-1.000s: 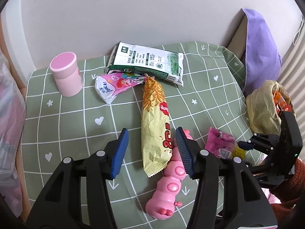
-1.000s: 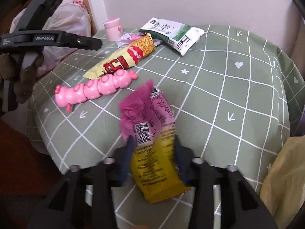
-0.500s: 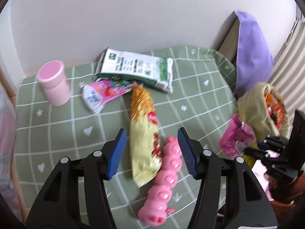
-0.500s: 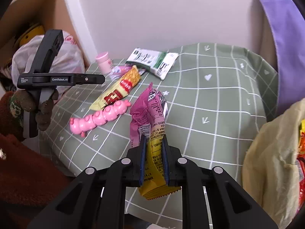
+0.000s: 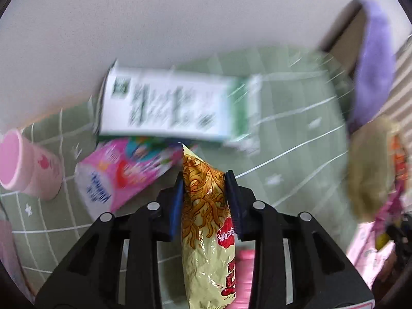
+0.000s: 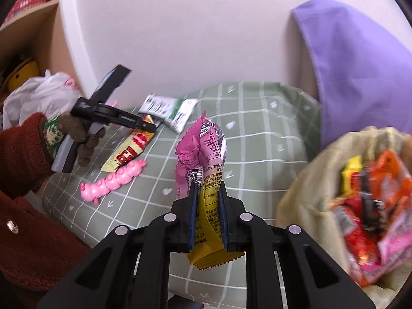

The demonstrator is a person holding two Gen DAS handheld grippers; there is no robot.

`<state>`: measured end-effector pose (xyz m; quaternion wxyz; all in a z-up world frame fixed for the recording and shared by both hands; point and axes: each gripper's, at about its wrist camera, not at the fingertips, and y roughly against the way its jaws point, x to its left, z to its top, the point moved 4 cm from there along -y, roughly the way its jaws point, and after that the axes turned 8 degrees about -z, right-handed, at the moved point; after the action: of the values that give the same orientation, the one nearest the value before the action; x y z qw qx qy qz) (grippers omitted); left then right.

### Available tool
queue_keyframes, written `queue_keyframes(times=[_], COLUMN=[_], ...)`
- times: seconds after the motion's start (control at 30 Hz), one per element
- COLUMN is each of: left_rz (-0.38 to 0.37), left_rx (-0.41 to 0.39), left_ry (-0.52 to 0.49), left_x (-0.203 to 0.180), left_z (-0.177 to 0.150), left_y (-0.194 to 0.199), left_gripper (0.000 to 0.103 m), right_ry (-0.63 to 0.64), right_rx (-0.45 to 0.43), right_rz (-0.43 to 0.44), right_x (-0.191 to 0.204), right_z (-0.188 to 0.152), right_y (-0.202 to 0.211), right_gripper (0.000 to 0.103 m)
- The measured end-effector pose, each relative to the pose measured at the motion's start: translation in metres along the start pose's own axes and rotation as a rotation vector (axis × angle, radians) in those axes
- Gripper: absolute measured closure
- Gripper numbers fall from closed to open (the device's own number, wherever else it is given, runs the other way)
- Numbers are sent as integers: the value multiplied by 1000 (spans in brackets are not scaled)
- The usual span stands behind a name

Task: Collect trash
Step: 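Carry the snack bar and candy packet into the yellow trash bag and release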

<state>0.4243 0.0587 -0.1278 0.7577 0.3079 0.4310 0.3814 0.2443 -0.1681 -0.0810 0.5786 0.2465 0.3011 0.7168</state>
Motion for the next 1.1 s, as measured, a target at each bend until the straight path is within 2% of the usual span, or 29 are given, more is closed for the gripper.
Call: queue_keyframes(times=[0.2,0.3,0.4,0.57,0.7,0.8,0.97,1.1], left_rz=[-146,-291,-405,-529,-594,-642,-682,-667], left_rx=[-256,-380,-430,-424,-401,-381,-371,-378], left_ry=[-195,-269,-311,-415,-486,-474,-451,-452], left_x=[-99,-159,-206,-284,-337,-370,-399,-412], left_z=[37,61,75,79,65,55,50,48], left_y=[65,94,107,96,74,53,23,1], left_gripper=[73,73,72,72,72,72,72,72], right_ry=[-66,-86,-115,-208,-279,-308,-342,-356], right_rx=[-113,-180,-239,-288,-284,-273,-270,-263], right_rz=[-111,-189,-284,-441,-504,-534,-567,-586], right_x=[-34,-54,-80,-124,-148,-160,-174,-183], right_z=[21,33,40,33,16,4,-12,-18], right_y=[45,75,106,150,167,171,178,180], right_gripper=[87,87,87,87,87,87,87,87])
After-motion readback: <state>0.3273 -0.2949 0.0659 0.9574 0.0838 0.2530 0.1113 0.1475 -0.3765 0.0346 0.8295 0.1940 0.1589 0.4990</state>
